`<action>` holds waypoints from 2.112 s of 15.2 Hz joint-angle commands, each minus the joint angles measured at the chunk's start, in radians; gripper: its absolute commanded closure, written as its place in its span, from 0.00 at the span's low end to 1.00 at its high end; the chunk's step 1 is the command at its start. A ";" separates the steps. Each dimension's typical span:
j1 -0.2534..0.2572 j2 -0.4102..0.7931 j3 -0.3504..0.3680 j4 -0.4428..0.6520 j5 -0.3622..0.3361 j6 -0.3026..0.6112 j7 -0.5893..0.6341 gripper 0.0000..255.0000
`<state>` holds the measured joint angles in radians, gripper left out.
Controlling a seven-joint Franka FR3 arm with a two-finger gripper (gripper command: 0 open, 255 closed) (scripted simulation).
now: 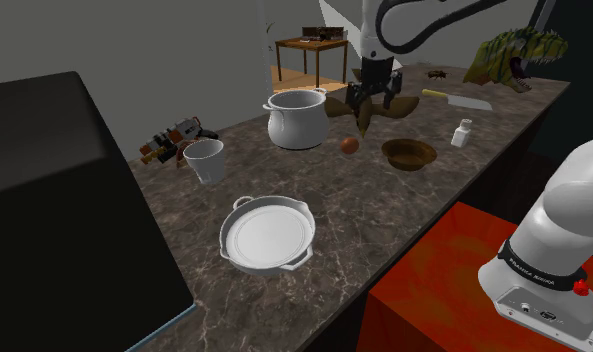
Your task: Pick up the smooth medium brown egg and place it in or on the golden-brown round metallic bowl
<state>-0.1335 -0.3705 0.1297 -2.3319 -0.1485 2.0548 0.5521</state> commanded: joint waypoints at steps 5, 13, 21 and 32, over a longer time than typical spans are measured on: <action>-0.048 0.234 0.032 0.066 -0.078 0.126 0.207 0.00; -0.068 0.468 0.022 0.170 -0.171 0.210 0.398 0.00; -0.074 0.515 0.012 0.150 -0.198 0.275 0.415 0.00; -0.074 0.515 0.012 0.150 -0.198 0.275 0.415 1.00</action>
<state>-0.2079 0.1442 0.1408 -2.1818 -0.3470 2.3298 0.9674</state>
